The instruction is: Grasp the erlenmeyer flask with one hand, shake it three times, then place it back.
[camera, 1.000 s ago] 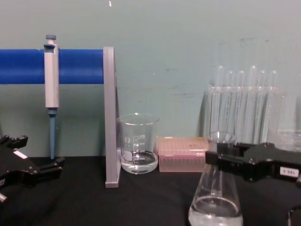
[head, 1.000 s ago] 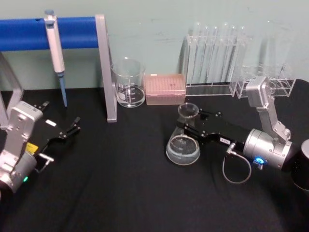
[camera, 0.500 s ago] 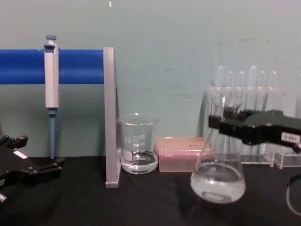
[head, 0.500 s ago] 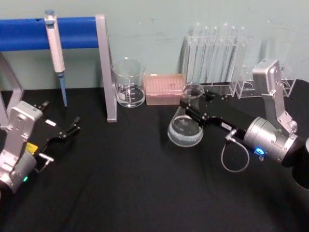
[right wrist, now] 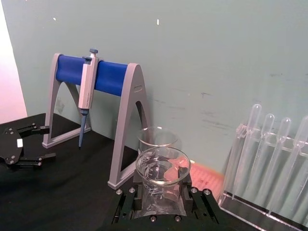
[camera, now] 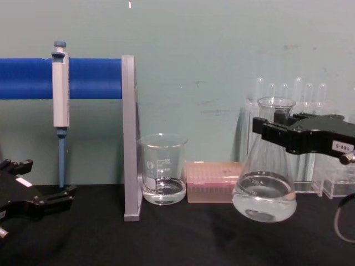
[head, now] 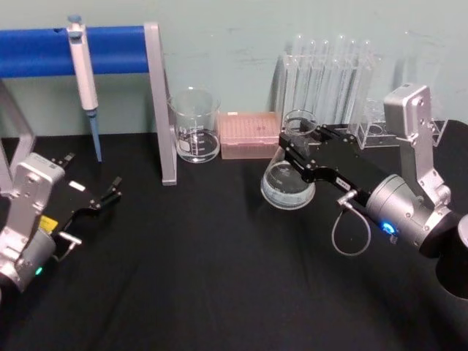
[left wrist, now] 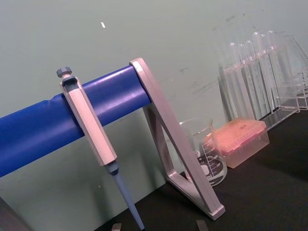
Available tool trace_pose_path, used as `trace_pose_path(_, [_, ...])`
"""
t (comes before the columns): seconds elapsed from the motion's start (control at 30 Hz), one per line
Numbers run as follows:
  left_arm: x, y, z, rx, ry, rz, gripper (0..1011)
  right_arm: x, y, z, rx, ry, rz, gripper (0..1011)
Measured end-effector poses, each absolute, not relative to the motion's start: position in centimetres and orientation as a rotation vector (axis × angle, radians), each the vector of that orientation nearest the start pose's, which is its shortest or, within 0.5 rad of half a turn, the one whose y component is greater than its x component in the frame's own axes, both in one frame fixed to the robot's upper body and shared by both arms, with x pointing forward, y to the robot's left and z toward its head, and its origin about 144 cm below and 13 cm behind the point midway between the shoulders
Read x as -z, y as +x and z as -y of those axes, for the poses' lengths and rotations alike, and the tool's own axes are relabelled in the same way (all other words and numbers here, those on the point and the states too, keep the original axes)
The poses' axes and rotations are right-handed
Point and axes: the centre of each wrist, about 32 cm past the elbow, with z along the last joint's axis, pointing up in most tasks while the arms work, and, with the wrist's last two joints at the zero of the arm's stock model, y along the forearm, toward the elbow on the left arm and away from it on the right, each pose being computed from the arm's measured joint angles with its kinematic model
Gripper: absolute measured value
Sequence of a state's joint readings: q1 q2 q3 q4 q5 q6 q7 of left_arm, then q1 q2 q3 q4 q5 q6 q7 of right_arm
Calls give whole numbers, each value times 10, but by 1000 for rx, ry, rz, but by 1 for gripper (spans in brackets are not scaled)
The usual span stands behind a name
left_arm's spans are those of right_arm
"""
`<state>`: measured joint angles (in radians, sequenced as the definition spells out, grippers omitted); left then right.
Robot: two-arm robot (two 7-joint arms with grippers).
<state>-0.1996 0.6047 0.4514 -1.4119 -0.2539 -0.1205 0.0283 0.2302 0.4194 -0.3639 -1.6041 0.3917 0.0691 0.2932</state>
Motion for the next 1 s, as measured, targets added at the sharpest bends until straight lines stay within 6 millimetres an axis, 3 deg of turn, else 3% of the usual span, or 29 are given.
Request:
trace_pose_path(0.4, [-1140, 489, -310, -1248, 305, 285, 1001, -1209, 498, 231, 892, -27, 101, 453])
trace_pose_path(1.0, [-1140, 489, -310, -1248, 305, 285, 1001, -1214, 497, 206, 504, -23, 152, 453])
